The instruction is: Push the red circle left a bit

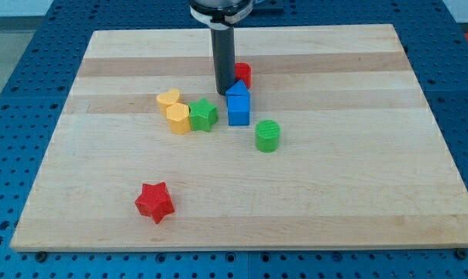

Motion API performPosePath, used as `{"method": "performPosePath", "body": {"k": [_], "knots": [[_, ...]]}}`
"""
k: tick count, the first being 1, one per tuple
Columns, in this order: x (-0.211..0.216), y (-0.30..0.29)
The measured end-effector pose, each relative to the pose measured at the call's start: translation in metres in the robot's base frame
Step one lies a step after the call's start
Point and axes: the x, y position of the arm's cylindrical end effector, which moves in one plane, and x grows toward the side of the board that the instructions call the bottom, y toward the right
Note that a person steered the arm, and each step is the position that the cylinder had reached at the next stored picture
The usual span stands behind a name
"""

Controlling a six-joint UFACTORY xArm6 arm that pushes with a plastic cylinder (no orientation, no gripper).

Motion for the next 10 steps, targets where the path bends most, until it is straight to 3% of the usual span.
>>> {"method": "performPosePath", "body": {"k": [2,4,5,6,7,8,10], "knots": [[0.0,-0.007],[-0.012,-0.066],[-0.064,-0.059],[-0.107,-0.005],[-0.125,0.071],[-0.121,0.108],[-0.082,0.108]]}}
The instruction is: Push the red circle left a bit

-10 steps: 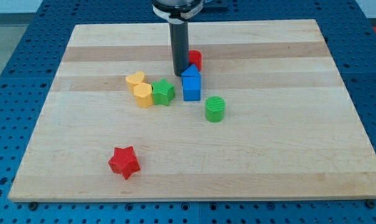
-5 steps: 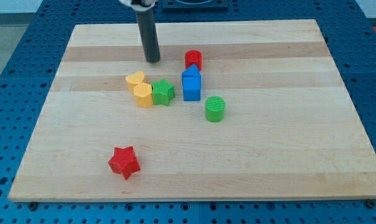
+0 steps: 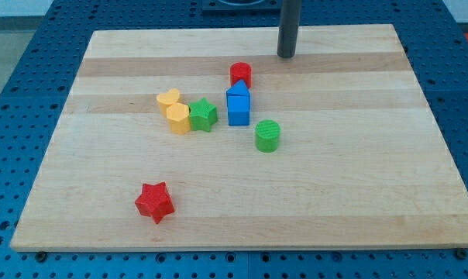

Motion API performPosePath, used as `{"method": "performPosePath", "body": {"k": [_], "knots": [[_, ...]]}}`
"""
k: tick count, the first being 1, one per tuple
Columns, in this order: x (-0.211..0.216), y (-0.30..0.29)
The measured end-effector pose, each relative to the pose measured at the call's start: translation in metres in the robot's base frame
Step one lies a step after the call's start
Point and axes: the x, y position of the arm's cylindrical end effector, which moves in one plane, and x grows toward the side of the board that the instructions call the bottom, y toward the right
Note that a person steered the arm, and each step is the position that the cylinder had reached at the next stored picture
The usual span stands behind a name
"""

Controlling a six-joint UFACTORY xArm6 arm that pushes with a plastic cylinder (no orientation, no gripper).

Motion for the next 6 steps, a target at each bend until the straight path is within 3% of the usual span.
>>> {"method": "performPosePath", "body": {"k": [3,5,6], "knots": [[0.055,-0.043],[0.055,-0.104],[0.05,-0.093]]}}
